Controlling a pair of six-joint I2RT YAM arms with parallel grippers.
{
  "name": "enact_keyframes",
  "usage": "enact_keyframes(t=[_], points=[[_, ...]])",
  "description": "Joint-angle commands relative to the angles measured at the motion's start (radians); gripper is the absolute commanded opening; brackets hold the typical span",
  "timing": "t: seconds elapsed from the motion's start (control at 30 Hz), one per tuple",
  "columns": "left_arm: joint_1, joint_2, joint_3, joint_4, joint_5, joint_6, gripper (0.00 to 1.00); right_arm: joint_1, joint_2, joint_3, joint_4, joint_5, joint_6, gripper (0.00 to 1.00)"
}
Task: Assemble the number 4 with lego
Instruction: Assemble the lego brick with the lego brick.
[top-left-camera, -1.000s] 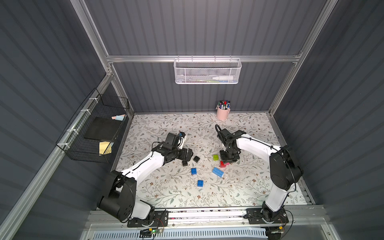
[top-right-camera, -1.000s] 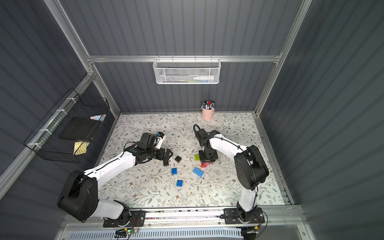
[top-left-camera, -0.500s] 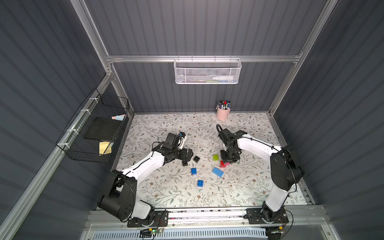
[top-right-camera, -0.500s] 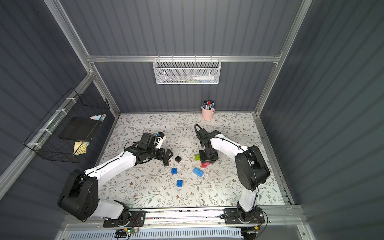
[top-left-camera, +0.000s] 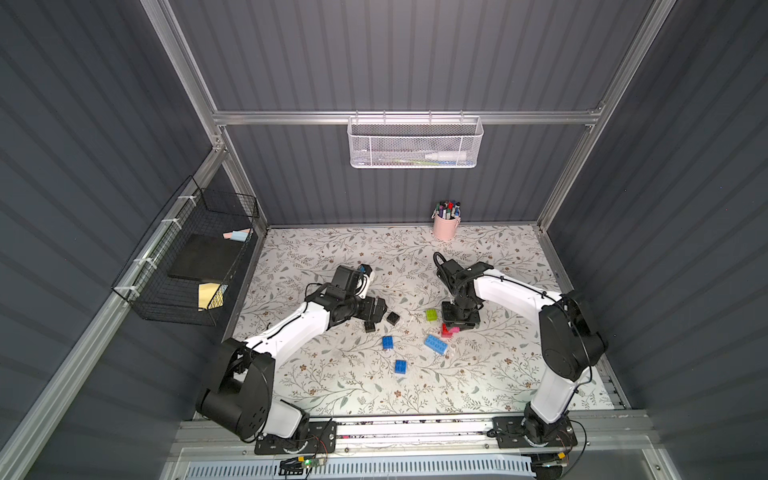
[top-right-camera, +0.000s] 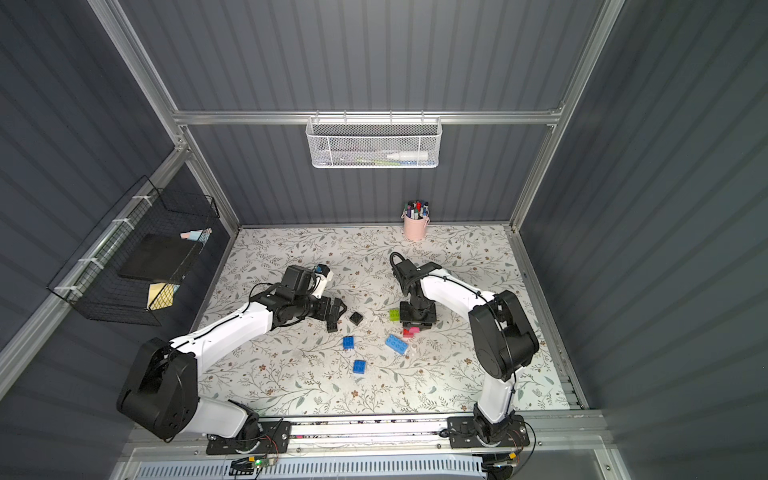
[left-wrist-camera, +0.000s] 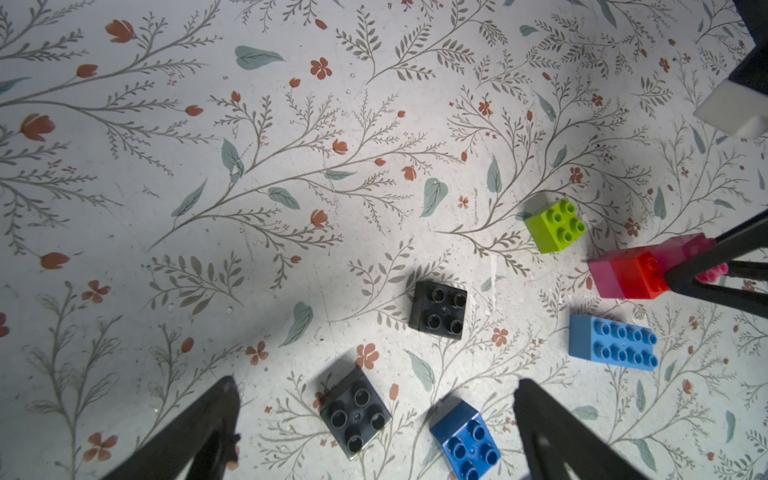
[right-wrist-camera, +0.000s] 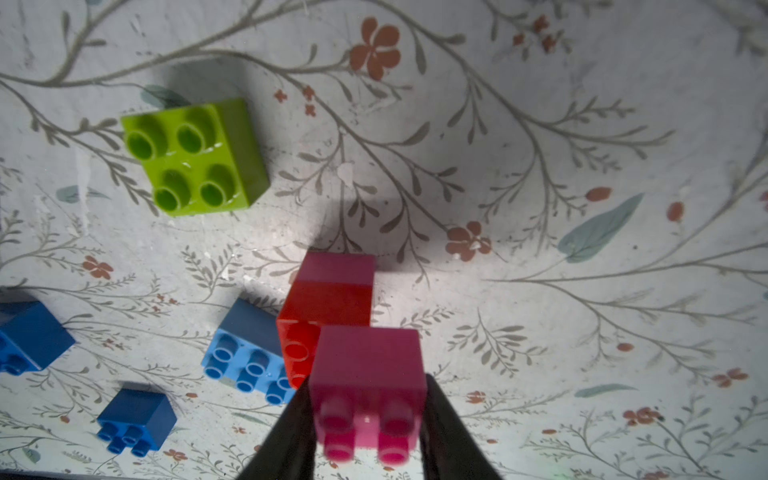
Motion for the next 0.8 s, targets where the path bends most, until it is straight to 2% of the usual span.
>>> enact_keyframes(t=[0.0,0.77], points=[[-0.005,-0.002,0.022,0.005,0.008,0.018,0.99,0.006,0.040,-0.041,-0.062,0.028,0.019,0.43],[-0.015,-0.010,0.024,0.002,0.002,0.030,0.99,0.006,-0.038,0.041,-0.073,0.040,0.005,0.59]])
